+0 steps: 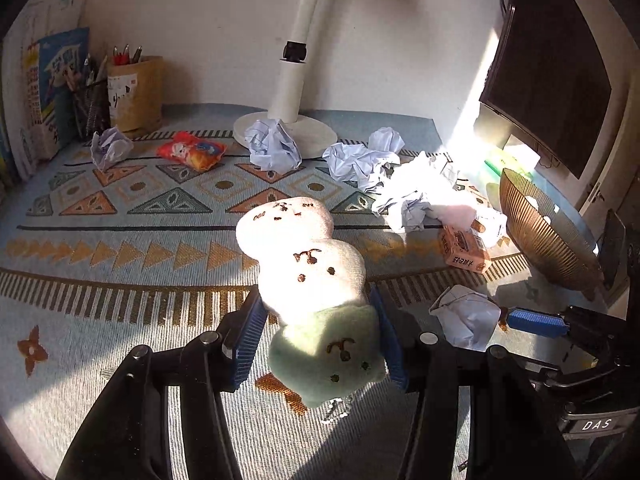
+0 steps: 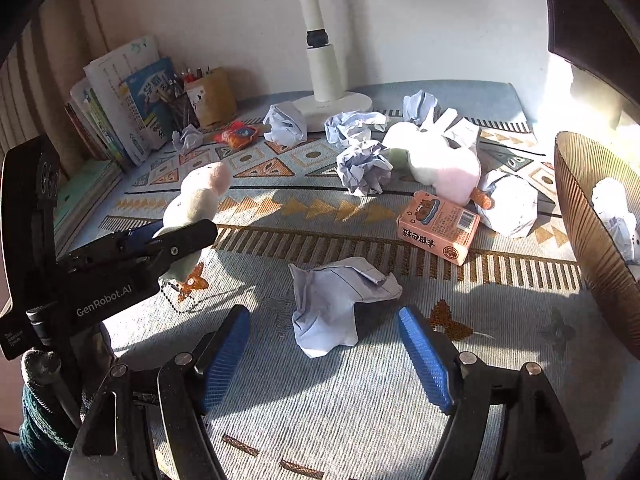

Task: Organize objects
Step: 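Lift and carry the plush stack and lined paper toward the woven bowl, then open both tools over the woven bowl to drop the plush and paper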

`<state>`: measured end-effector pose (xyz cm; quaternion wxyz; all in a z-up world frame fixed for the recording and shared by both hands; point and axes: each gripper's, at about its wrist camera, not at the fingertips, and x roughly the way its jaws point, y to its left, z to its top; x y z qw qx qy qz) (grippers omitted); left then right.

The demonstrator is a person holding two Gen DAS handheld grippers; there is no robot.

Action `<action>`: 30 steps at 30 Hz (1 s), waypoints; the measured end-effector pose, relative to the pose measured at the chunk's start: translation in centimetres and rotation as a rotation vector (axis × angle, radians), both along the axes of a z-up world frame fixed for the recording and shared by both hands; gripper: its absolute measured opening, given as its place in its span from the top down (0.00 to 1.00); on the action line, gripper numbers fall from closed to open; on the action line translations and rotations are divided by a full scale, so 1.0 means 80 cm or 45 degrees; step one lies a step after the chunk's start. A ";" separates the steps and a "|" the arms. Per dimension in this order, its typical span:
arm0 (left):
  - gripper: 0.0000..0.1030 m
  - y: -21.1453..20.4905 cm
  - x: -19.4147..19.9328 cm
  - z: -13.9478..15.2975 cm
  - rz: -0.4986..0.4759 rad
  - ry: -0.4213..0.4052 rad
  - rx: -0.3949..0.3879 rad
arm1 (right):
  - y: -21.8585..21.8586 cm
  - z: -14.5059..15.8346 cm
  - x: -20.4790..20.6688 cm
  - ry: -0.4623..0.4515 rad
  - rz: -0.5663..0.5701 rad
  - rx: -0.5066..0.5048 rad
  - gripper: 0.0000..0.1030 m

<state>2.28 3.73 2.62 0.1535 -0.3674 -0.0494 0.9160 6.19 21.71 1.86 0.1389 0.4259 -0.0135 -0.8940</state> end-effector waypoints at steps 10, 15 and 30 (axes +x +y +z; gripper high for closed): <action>0.50 0.002 0.001 0.000 -0.012 0.003 -0.013 | -0.005 -0.017 -0.016 0.063 -0.060 0.093 0.58; 0.50 0.005 0.003 0.001 -0.008 0.009 -0.028 | 0.008 0.005 0.002 0.111 -0.090 -0.003 0.58; 0.50 0.230 -0.007 0.145 -0.546 0.221 0.150 | 0.242 0.200 0.076 0.499 -0.813 -0.119 0.56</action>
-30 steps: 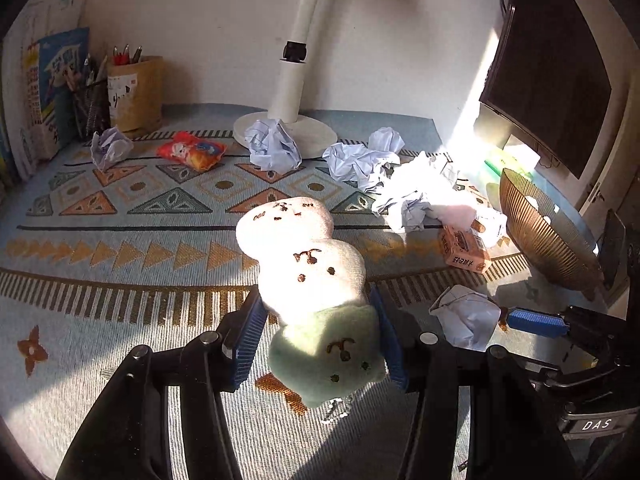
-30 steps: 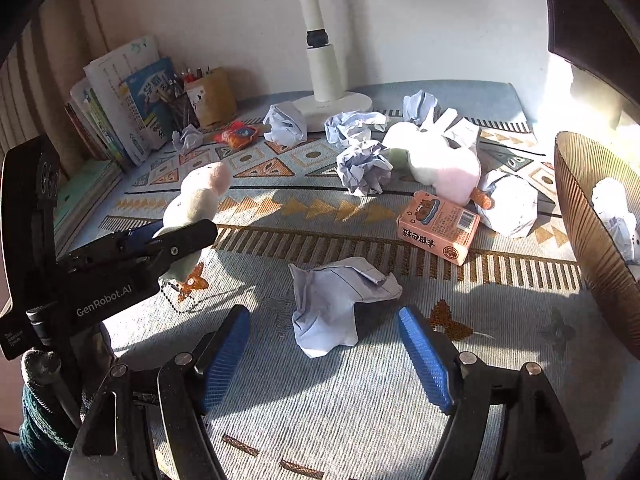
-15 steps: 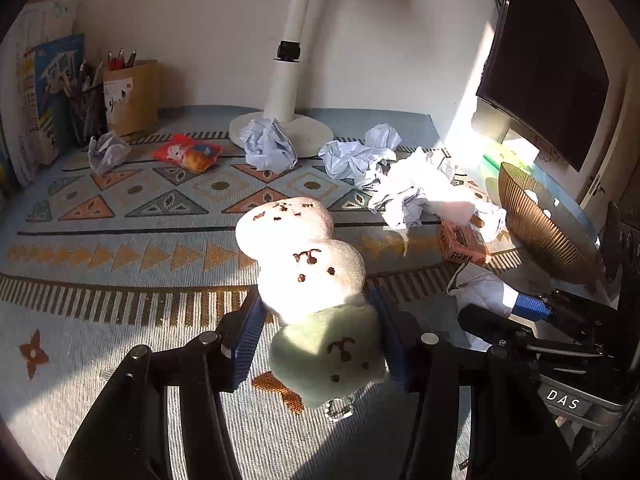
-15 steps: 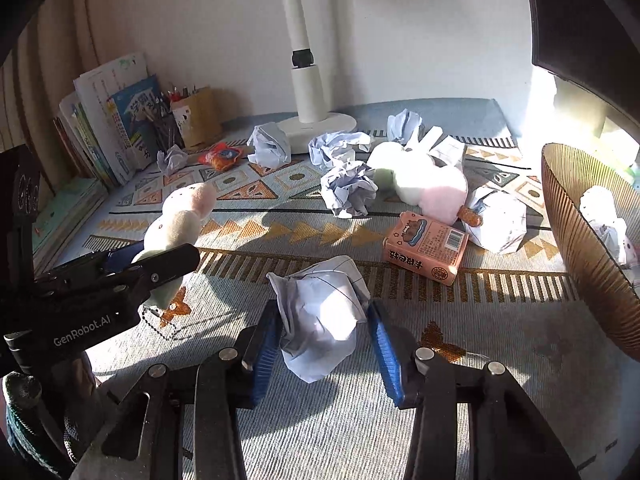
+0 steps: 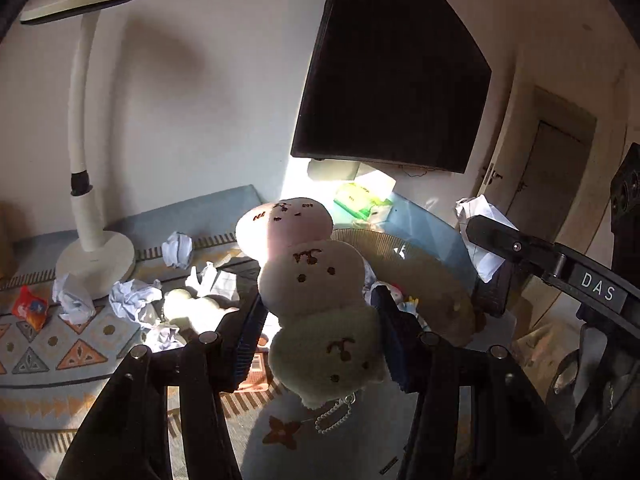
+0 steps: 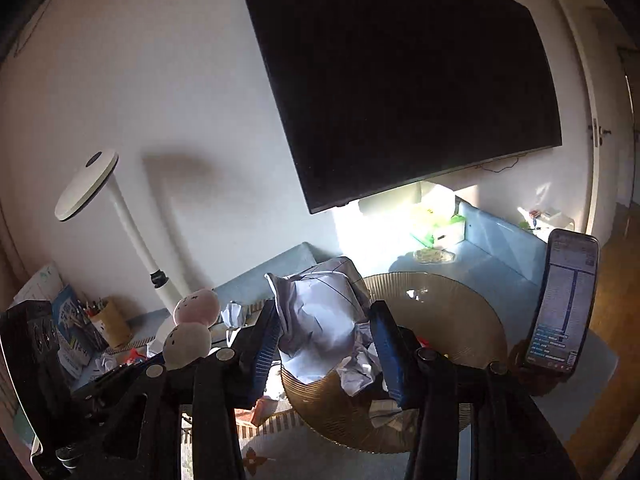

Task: Organize objects
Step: 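Open both tools over the woven bowl to drop the plush and paper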

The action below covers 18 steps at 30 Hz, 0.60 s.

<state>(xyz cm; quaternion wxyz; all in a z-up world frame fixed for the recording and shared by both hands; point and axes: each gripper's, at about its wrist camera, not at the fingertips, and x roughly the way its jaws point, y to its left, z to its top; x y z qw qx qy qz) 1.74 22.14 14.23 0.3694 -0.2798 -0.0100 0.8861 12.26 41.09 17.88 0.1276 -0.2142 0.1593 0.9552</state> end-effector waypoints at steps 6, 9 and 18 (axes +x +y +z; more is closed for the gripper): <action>0.42 0.093 -0.049 -0.030 -0.214 -0.157 0.028 | 0.066 -0.032 -0.023 -0.090 -0.047 -0.144 0.35; 0.28 0.105 -0.066 -0.053 -0.182 -0.238 0.001 | 0.070 -0.043 -0.020 -0.126 -0.096 -0.119 0.33; 0.28 0.015 -0.047 -0.047 -0.062 -0.238 0.074 | -0.002 -0.030 -0.025 -0.093 0.100 -0.055 0.33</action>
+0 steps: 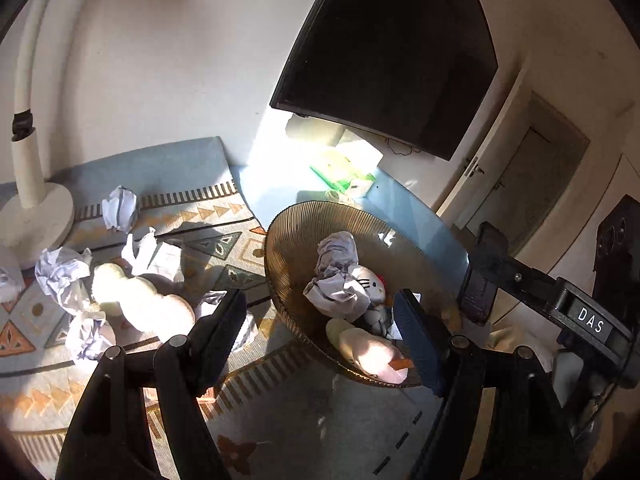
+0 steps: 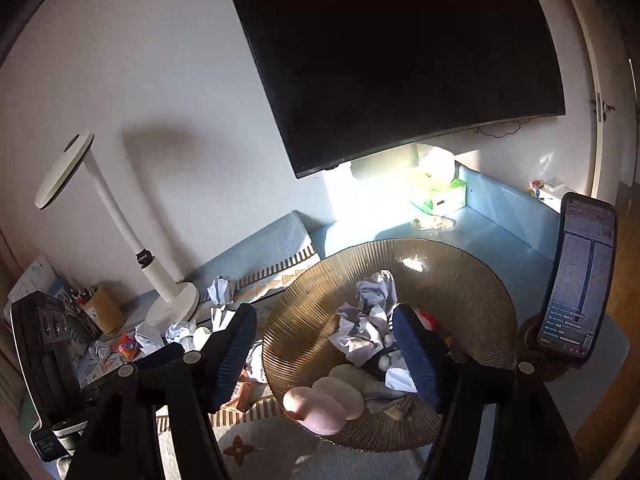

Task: Organize objects
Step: 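Open both tools over the woven bowl to drop the plush and paper, then withdraw both open tools back over the rug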

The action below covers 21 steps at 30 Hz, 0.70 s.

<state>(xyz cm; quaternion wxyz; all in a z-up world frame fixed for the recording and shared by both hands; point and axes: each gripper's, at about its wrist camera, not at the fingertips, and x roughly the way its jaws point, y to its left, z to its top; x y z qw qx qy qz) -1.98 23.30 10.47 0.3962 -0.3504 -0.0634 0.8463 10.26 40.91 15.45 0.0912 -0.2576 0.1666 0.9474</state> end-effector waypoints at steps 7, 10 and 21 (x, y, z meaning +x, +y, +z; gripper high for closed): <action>0.27 -0.145 0.044 -0.005 0.352 0.112 -0.085 | -0.142 -0.019 -0.030 0.034 0.336 0.039 0.23; 0.26 -0.209 0.044 -0.026 0.550 0.123 -0.180 | -0.187 -0.065 -0.053 0.013 0.449 -0.029 0.20; 0.26 -0.323 0.024 -0.104 0.833 -0.010 -0.174 | -0.239 -0.170 -0.104 -0.186 0.433 0.036 0.19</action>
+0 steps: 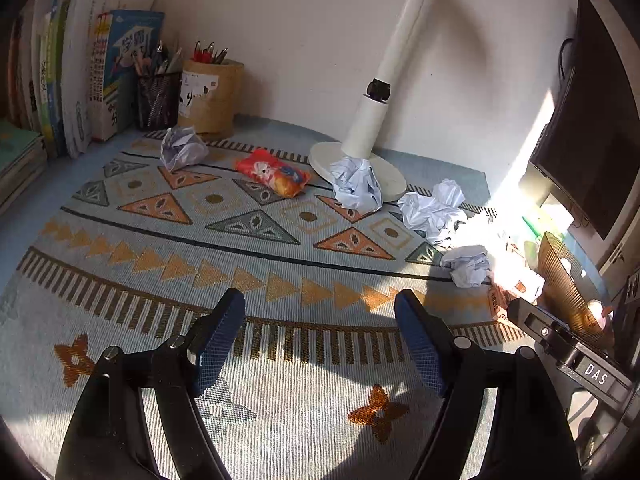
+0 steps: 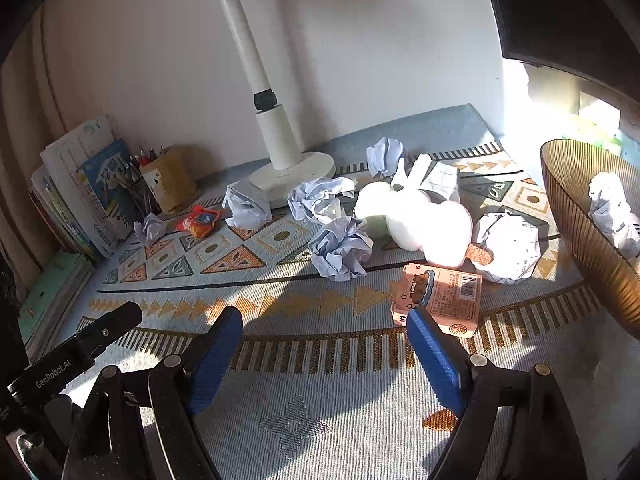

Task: Organize objects
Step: 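Withdraw both open tools back over the rug, then reach the right tool to crumpled lined paper by the lamp base and grasp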

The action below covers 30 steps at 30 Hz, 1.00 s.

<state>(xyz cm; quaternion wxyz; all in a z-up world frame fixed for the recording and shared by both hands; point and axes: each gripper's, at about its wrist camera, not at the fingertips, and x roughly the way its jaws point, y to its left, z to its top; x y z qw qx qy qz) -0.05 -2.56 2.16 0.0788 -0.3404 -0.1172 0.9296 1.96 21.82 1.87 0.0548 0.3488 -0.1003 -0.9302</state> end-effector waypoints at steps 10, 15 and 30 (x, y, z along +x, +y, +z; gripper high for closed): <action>0.26 0.008 0.008 0.000 -0.034 0.014 -0.027 | -0.005 -0.005 -0.008 -0.049 -0.051 0.086 0.19; 0.26 0.013 0.006 -0.002 -0.053 0.000 -0.058 | -0.004 -0.005 -0.008 -0.046 -0.056 0.088 0.19; 0.26 -0.039 0.001 0.023 0.038 -0.055 -0.064 | -0.062 0.057 -0.044 -0.036 0.090 0.074 0.19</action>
